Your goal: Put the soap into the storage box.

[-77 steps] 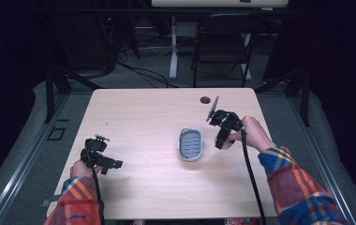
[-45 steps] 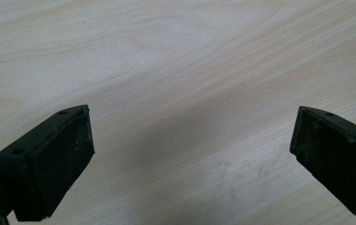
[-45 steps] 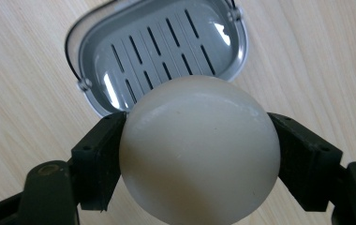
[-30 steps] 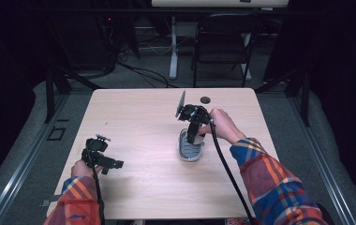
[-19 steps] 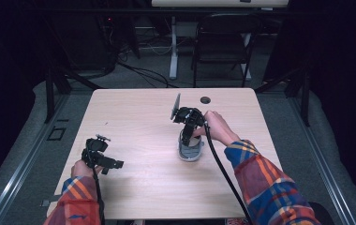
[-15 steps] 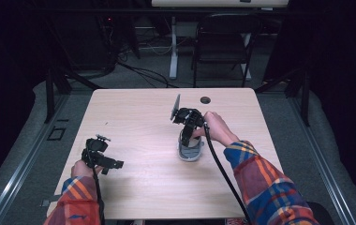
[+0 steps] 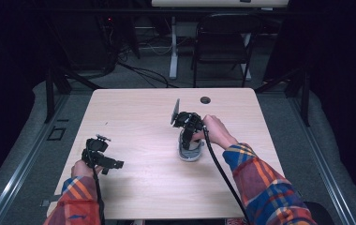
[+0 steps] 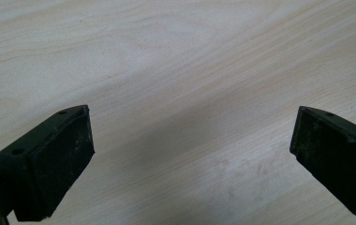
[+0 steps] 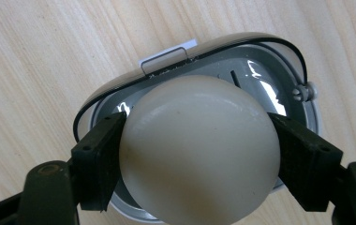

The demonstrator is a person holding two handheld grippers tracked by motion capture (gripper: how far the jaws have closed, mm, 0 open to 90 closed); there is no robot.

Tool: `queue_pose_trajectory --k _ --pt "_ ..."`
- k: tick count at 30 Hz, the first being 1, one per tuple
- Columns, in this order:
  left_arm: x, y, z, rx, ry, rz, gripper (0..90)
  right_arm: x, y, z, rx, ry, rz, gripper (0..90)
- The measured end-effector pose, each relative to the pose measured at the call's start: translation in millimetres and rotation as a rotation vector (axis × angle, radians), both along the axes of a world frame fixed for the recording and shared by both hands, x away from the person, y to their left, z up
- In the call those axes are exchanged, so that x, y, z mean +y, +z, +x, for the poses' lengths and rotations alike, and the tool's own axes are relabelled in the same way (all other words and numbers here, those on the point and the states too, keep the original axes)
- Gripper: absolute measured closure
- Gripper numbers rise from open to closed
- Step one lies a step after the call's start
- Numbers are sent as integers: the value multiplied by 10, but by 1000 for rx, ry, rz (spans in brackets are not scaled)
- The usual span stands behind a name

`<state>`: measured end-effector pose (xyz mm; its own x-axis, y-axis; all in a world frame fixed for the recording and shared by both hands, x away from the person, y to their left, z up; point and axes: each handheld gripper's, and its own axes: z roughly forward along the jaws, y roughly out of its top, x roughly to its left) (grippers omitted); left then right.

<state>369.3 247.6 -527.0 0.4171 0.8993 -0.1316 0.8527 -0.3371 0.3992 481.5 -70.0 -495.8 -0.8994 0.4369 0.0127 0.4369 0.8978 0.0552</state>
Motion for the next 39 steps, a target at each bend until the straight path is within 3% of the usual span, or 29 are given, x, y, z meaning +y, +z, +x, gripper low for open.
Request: queue_pose_trajectory --k 18,24,39 --pt "-6 -3 1 5 0 2 0 -83 -123 -14 15 0 -8 235" --pt "-5 -4 1 6 0 2 0 -109 -124 -12 20 -18 10 233" --pt "-9 -6 0 9 -1 1 0 -208 45 -80 -15 -19 45 186"
